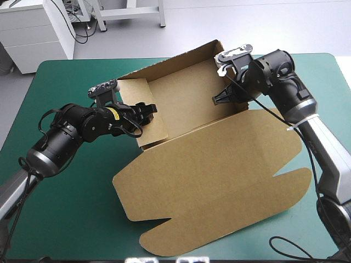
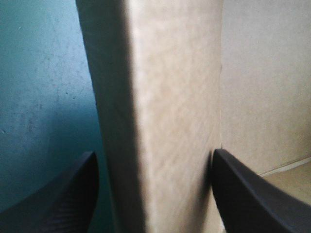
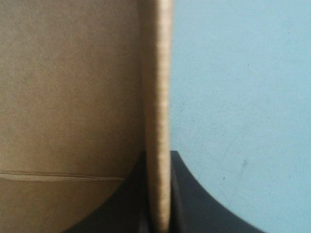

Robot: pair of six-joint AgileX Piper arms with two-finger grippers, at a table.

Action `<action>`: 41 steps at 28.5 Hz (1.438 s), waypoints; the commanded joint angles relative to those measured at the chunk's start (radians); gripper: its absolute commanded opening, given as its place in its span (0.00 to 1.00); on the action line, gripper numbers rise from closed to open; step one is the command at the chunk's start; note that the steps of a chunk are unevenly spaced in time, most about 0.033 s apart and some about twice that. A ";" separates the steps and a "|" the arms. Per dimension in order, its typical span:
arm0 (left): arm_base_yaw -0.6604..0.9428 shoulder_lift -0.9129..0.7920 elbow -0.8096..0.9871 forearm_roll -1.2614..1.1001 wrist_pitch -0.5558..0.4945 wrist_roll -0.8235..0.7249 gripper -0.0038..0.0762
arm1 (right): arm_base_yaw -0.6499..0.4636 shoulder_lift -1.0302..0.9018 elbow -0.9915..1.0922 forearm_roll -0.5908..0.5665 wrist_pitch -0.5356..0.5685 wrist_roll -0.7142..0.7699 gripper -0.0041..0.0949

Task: Fold the box

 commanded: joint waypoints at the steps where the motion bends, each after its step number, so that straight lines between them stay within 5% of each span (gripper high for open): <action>1: -0.005 -0.033 -0.032 0.006 -0.097 -0.006 0.64 | 0.001 -0.055 -0.035 0.001 -0.042 0.007 0.03; 5: -0.005 -0.023 -0.032 0.006 -0.126 -0.006 0.58 | 0.001 -0.055 -0.035 0.001 -0.044 0.007 0.03; 12: -0.005 0.004 -0.032 0.006 -0.106 -0.006 0.04 | 0.001 -0.055 -0.035 0.001 -0.053 0.007 0.03; 26: -0.004 0.019 -0.053 0.007 -0.030 0.094 0.04 | 0.001 -0.051 -0.032 -0.019 -0.048 0.073 0.03; 32: -0.004 0.111 -0.263 0.034 0.152 0.208 0.04 | -0.010 -0.030 -0.032 -0.081 0.003 0.192 0.03; 41: -0.004 0.403 -0.539 0.062 0.409 0.291 0.04 | -0.075 0.141 -0.031 0.033 0.042 0.156 0.02</action>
